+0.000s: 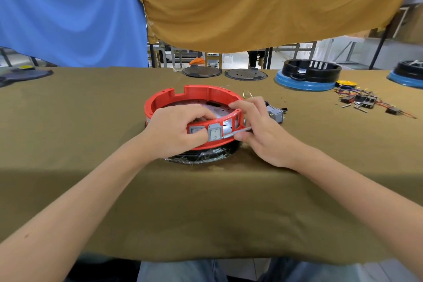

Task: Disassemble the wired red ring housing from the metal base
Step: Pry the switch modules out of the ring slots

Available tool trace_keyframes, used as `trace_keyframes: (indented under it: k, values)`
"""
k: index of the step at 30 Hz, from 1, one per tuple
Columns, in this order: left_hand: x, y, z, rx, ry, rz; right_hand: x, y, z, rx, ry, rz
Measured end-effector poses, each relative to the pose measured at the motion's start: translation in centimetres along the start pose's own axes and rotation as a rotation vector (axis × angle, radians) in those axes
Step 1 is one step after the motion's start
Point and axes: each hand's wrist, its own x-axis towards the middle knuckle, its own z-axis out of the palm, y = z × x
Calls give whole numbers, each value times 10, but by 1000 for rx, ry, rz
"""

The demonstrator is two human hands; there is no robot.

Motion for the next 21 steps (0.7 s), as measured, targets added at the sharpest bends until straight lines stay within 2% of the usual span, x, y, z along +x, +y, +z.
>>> trace_keyframes:
  k: [4, 8, 15, 18, 21]
  values:
    - [0, -2, -1, 3, -13, -11, 9, -2, -3, -146, -87, -64]
    - [1, -2, 1, -30, -17, -43, 23, 0, -16, -106, -181, -93]
    - [4, -2, -2, -49, -73, -94, 33, 2, -25, -108, -242, -61]
    - [4, -1, -5, -36, -135, -112, 21, 0, -19, -122, -156, -45]
    - [7, 4, -13, -117, -225, -169, -2, -3, -10, -229, 56, -35]
